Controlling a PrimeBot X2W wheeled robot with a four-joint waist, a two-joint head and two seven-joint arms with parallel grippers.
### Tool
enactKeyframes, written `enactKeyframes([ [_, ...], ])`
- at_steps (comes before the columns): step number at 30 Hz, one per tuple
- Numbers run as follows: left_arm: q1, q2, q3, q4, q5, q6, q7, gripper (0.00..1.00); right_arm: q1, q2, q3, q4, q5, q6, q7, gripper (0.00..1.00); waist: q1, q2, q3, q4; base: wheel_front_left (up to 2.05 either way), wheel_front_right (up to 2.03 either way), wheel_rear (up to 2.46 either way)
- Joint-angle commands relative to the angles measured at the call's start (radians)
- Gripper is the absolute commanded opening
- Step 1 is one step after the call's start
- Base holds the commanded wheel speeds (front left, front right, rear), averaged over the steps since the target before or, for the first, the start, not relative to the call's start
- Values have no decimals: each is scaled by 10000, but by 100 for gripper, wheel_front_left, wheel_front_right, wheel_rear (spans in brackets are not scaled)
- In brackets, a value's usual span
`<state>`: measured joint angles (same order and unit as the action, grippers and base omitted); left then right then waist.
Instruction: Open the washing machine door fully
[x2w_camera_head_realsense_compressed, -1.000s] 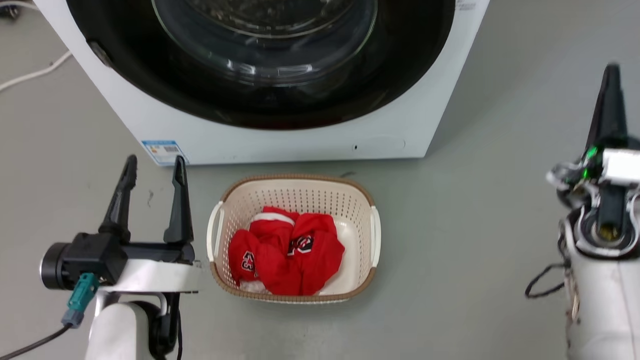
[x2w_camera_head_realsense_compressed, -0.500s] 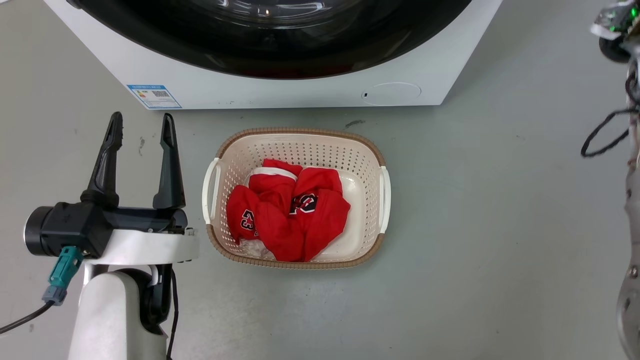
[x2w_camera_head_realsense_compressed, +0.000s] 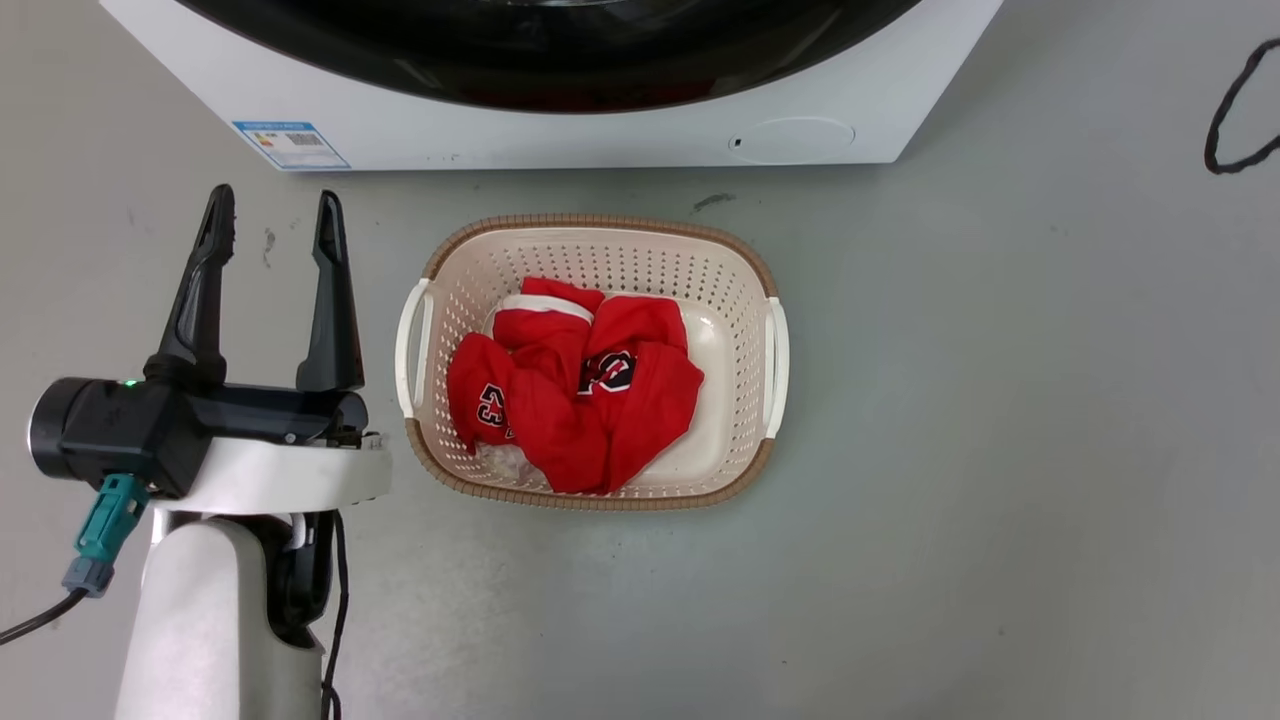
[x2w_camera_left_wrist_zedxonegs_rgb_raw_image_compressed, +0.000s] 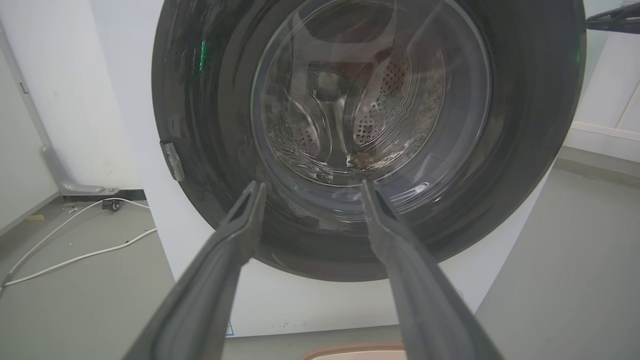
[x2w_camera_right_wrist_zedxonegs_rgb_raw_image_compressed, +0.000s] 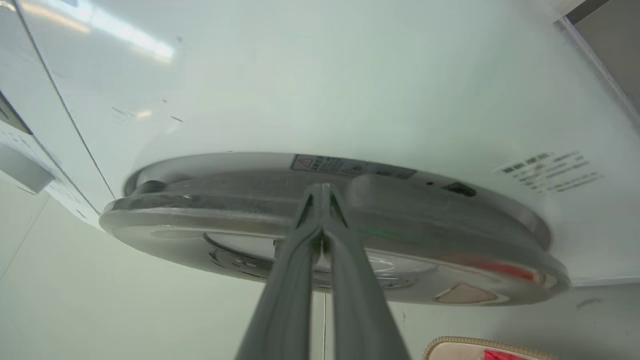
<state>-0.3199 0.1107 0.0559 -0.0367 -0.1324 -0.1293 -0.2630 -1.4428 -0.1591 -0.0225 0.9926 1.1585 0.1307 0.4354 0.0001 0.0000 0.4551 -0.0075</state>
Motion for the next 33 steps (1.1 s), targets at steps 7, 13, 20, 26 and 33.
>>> enactKeyframes([
  [7,-300,114,-42,-100,-75,-21,-22,100,-1004,332,84,1074,-712,2,326,0,-1,0,387,63,0,0,0],
  [13,-364,86,-104,-81,-62,-21,-22,100,-1562,647,-249,1706,-619,11,745,0,-1,0,513,82,0,0,0],
  [20,-454,35,-172,-44,-104,-12,-22,100,-1755,663,-564,1827,-382,11,1420,0,-1,0,566,83,0,0,0],
  [26,-460,-16,-195,27,-106,-13,-22,100,-1534,678,-597,1619,-222,11,2327,0,-1,0,424,51,0,0,0],
  [33,-113,-91,-264,250,-21,-13,-22,100,-835,860,-228,1682,-545,8,2947,0,-1,0,-250,28,0,0,0],
])
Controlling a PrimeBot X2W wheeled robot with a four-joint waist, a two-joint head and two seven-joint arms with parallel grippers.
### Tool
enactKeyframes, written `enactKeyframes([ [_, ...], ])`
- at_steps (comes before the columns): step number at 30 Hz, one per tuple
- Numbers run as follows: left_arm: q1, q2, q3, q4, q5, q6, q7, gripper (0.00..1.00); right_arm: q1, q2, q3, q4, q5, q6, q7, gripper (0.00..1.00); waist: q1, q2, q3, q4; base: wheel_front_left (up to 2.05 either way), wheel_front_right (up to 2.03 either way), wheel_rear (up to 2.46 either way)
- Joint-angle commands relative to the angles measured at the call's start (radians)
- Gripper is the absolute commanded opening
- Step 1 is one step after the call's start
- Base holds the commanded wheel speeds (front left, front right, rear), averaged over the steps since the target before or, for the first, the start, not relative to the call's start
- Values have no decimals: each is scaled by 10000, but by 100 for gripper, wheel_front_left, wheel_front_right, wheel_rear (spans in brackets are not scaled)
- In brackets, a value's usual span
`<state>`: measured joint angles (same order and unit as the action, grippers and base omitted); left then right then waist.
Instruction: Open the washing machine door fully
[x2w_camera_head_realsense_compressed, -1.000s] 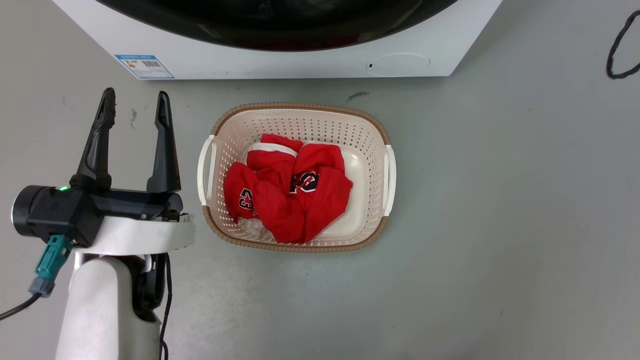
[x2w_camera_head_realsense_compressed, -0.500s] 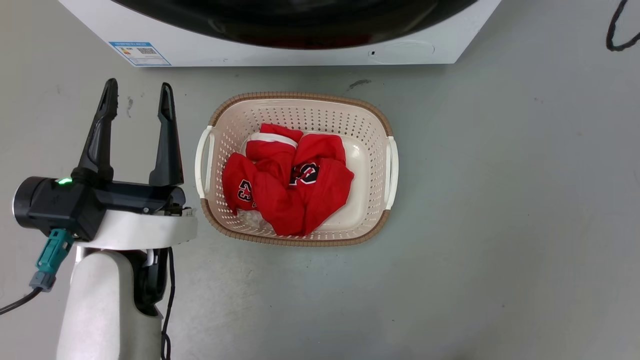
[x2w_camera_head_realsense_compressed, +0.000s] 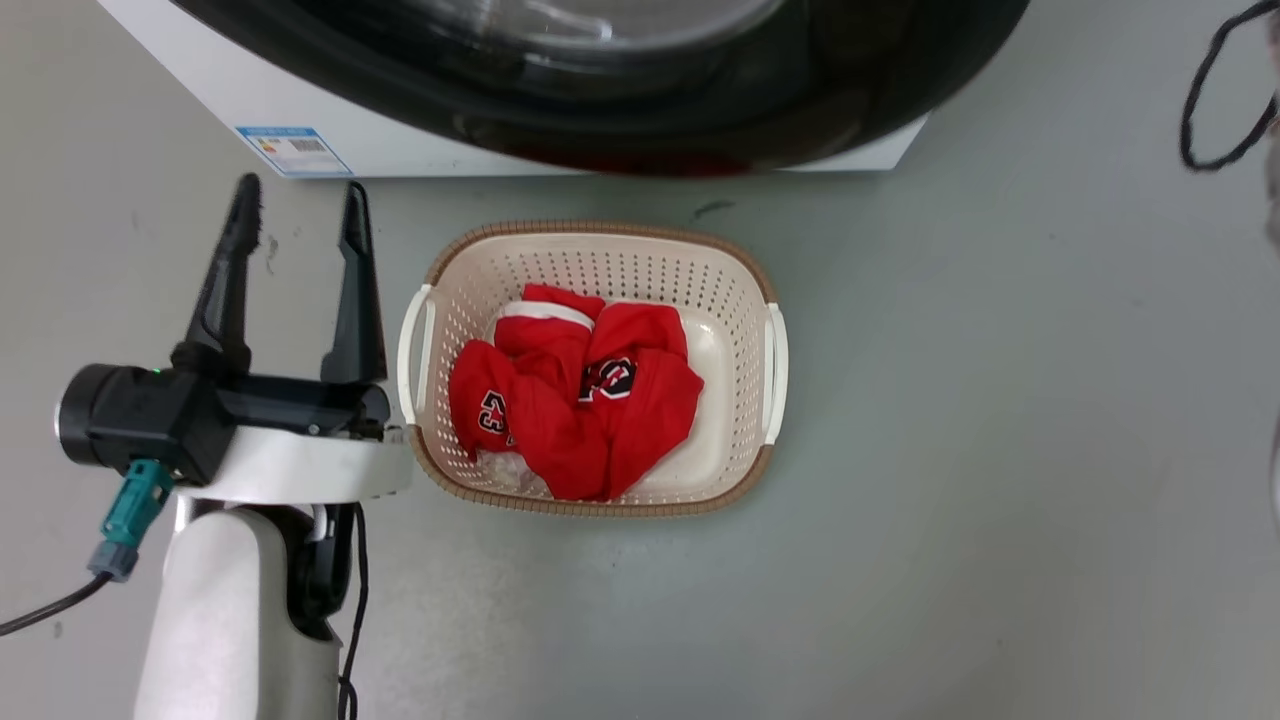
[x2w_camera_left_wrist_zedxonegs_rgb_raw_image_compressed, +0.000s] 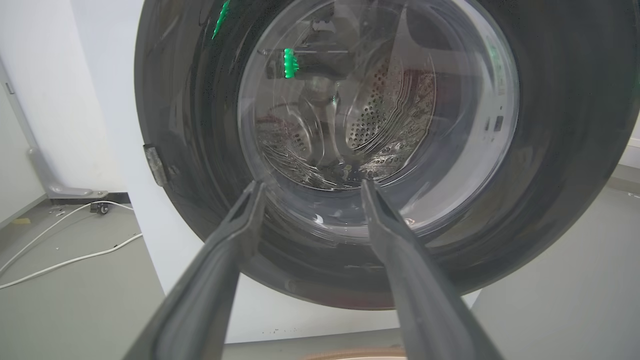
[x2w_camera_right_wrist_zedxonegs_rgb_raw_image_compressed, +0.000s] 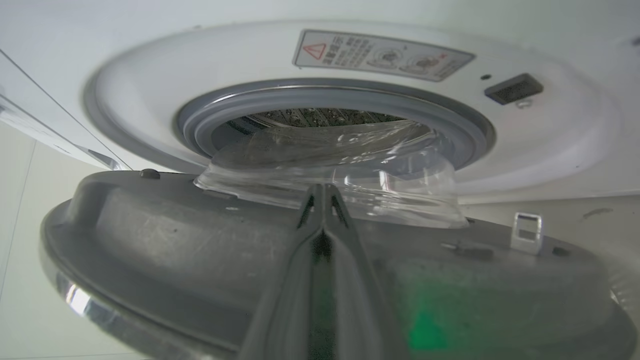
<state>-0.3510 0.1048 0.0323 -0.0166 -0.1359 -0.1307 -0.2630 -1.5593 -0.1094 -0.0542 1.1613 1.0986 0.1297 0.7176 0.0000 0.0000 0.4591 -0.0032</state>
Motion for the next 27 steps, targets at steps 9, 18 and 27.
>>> enactKeyframes([
  [9,966,-190,-159,464,119,1,-22,100,2304,526,-51,-996,836,21,1568,0,0,0,-1922,146,0,0,0],
  [18,1901,-346,-296,756,276,0,-22,100,5115,631,1113,-3001,2092,21,3453,0,0,0,-3348,408,0,0,0],
  [27,2377,-420,-256,796,361,2,-22,100,7092,617,3556,-4800,4227,21,3012,0,0,0,-3847,452,0,0,0],
])
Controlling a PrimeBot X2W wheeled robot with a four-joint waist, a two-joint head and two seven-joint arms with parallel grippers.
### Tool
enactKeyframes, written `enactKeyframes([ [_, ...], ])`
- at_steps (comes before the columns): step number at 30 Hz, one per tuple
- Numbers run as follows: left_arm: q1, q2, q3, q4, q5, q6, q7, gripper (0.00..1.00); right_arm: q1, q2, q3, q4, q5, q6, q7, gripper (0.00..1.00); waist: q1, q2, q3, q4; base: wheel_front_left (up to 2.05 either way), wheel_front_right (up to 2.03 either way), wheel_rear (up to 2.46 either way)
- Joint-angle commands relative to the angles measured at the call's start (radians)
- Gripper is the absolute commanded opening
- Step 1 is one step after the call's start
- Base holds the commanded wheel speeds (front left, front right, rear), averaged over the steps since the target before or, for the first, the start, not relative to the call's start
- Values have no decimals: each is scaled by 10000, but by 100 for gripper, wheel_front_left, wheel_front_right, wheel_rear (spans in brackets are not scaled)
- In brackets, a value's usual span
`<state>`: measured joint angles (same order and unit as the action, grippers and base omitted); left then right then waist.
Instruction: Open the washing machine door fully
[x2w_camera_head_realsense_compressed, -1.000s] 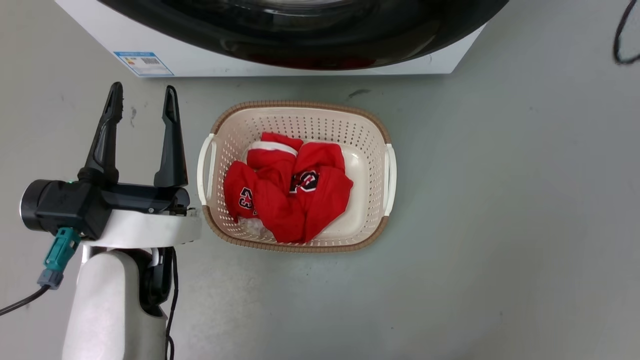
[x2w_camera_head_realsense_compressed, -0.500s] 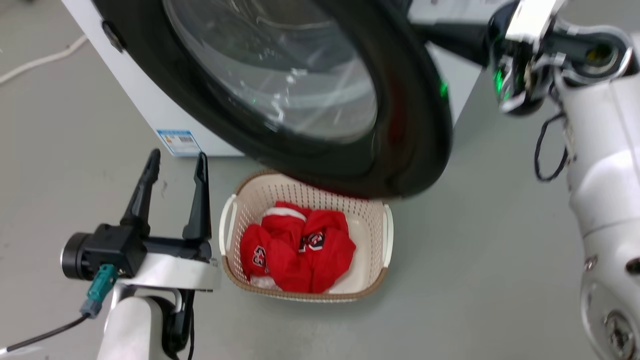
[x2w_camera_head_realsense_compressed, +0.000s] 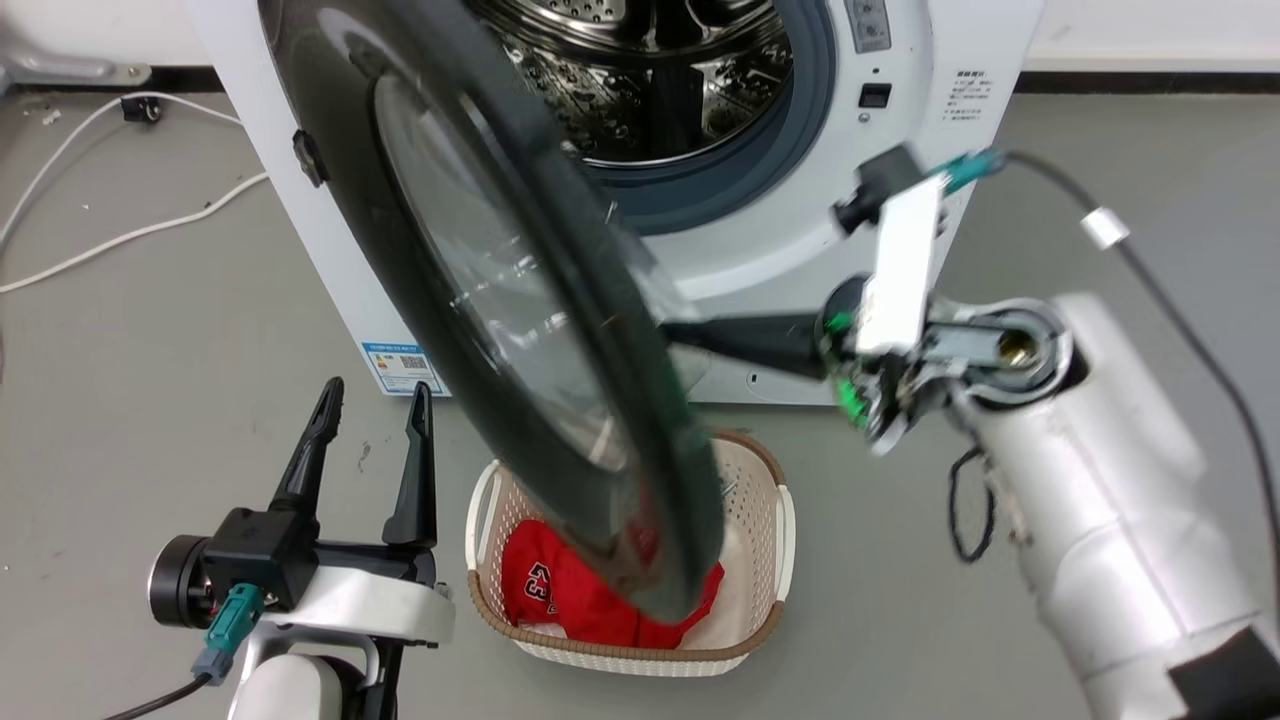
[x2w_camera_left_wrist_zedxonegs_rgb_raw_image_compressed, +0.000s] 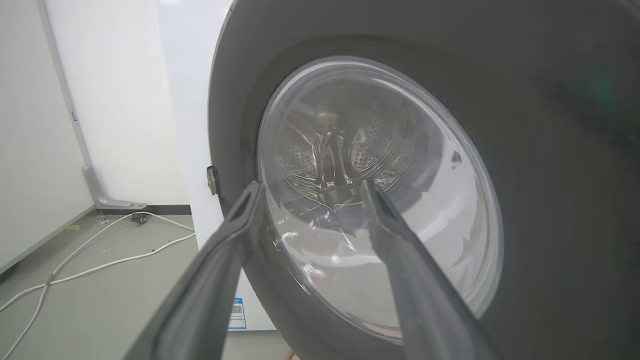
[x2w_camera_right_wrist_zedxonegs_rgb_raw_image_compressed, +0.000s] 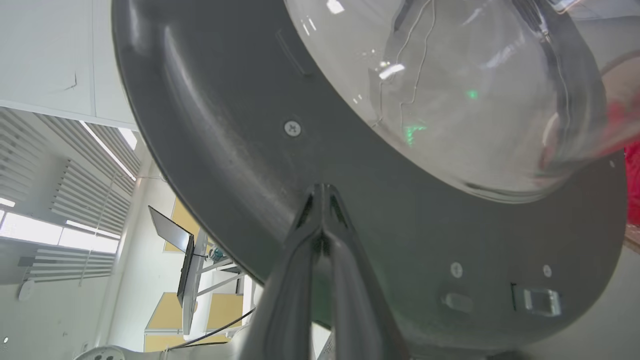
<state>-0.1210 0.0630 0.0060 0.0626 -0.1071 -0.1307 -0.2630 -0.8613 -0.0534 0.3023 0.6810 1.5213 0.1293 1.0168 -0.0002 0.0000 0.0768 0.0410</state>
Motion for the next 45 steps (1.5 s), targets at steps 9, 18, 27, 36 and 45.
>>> enactKeyframes([
  [9,246,-66,73,6,72,0,-22,100,1015,57,2166,-1032,1577,25,-1578,0,2,0,-117,-25,0,0,0],
  [18,345,-108,135,-21,21,0,-22,100,1737,36,2274,-1768,1839,25,-5105,0,2,0,-196,-141,0,0,0],
  [27,495,-124,261,18,-102,20,-22,100,3784,-331,680,-3071,1899,25,-8079,100,2,0,-329,-343,0,0,0],
  [36,676,-129,274,101,-35,20,-22,100,6125,-847,-537,-4172,258,25,-11649,100,2,0,-537,-461,0,0,0],
  [45,763,-127,295,71,-84,76,-22,100,7144,-601,-2938,-4776,-5119,25,-12803,100,2,0,-657,-561,0,0,0],
])
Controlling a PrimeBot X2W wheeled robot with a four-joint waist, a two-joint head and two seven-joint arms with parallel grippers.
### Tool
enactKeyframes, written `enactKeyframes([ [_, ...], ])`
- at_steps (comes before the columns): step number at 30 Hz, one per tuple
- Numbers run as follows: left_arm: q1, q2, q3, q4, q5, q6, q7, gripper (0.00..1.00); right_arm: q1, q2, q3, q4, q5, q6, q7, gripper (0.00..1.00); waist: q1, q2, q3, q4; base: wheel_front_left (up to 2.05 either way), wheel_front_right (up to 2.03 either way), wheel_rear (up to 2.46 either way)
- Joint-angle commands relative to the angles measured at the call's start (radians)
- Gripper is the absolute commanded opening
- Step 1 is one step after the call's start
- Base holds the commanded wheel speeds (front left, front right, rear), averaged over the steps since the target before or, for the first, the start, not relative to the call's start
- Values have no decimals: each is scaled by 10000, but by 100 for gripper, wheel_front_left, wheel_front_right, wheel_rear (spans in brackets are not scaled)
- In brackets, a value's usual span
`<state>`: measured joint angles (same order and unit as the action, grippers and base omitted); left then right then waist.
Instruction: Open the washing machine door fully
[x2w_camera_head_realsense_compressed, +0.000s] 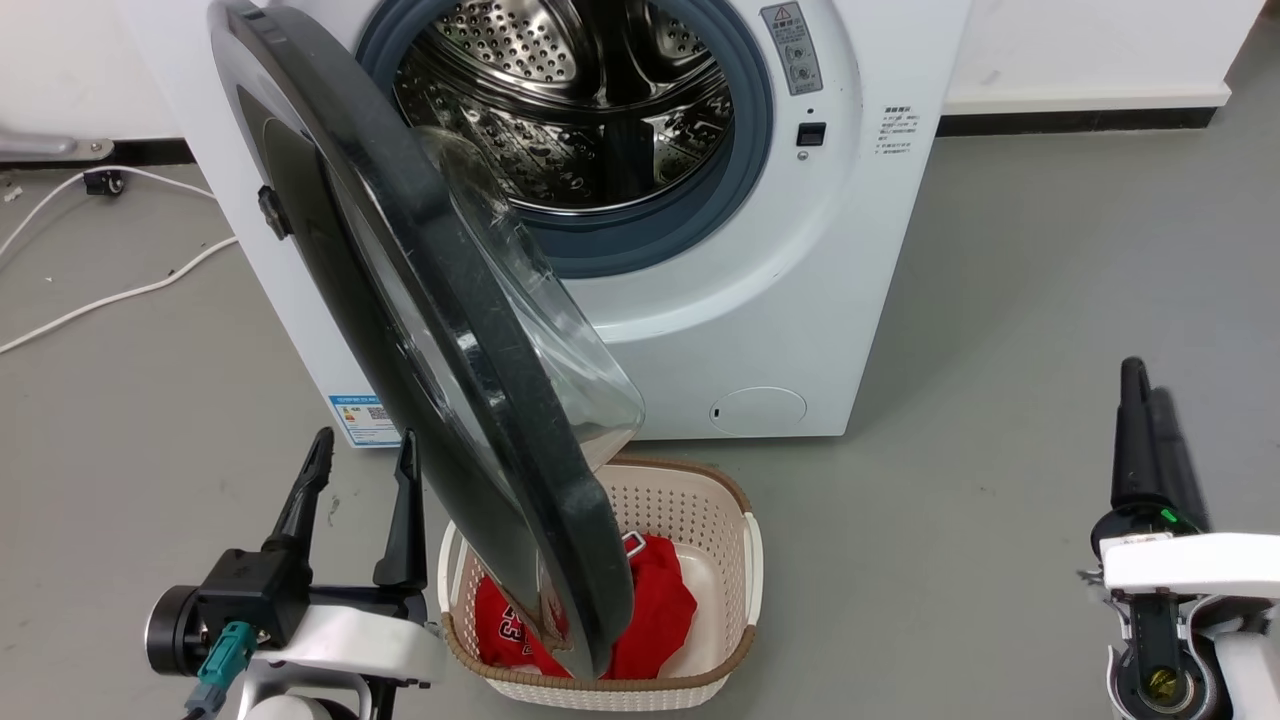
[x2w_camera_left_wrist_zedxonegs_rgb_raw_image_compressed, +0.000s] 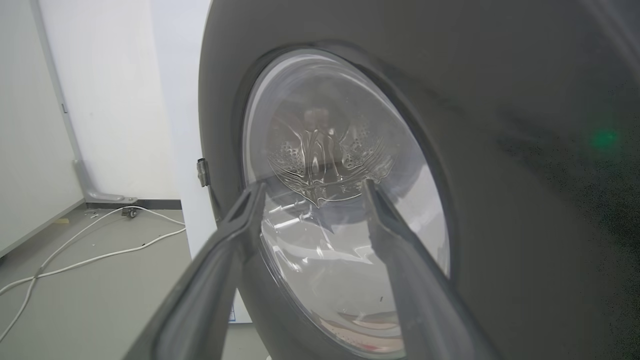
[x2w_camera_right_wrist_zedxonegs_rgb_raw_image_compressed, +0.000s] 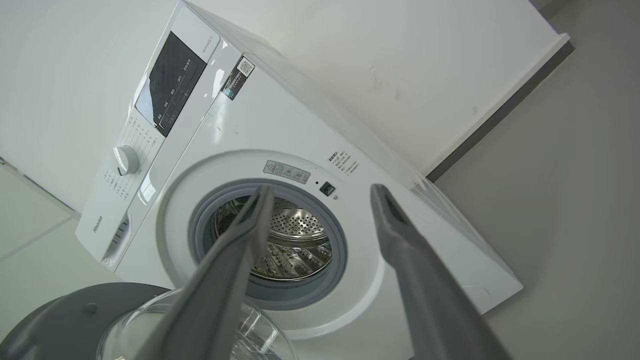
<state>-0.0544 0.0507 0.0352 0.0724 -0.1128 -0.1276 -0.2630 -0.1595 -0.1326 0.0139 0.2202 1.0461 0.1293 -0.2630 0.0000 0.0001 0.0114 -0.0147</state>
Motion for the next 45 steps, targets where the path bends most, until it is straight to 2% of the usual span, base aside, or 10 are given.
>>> enactKeyframes([
  [1,106,-1,-7,-40,-30,54,-22,100,234,303,-418,-470,-1404,25,-9,100,0,-1,-6,-4,0,0,0],
  [8,62,-3,-52,-86,-76,101,-22,100,832,804,-1091,-2720,-6874,14,-14,100,0,-1,-3,33,0,0,0],
  [13,-18,-4,-38,-109,-50,99,-22,100,1423,824,-551,-3461,-8760,13,31,100,0,-1,44,48,0,0,0],
  [18,-41,-2,-7,-139,0,97,-22,100,1885,829,-289,-3254,-9321,13,305,100,0,-1,56,46,0,0,0],
  [28,-28,-3,-24,-168,38,99,-22,100,1769,832,-300,-2019,-9233,13,245,100,0,-1,66,5,0,0,0],
  [41,-104,-3,-59,-166,44,108,-22,100,1512,833,-340,-1656,-9190,13,90,100,0,-1,123,10,0,0,0],
  [42,-92,-4,-77,-151,19,101,-22,60,1507,833,-337,-1640,-9175,13,81,100,0,-1,129,13,0,0,0],
  [43,-86,-3,-87,-139,7,94,-22,11,1498,833,-333,-1627,-9169,13,85,100,0,-1,128,16,0,0,0],
  [44,-85,-3,-97,-149,5,85,-22,0,1493,833,-333,-1617,-9177,13,83,100,0,-1,124,17,0,0,0],
  [45,-73,-3,-99,-171,0,77,-22,0,1489,833,-331,-1609,-9191,13,75,100,0,-1,125,17,0,0,0],
])
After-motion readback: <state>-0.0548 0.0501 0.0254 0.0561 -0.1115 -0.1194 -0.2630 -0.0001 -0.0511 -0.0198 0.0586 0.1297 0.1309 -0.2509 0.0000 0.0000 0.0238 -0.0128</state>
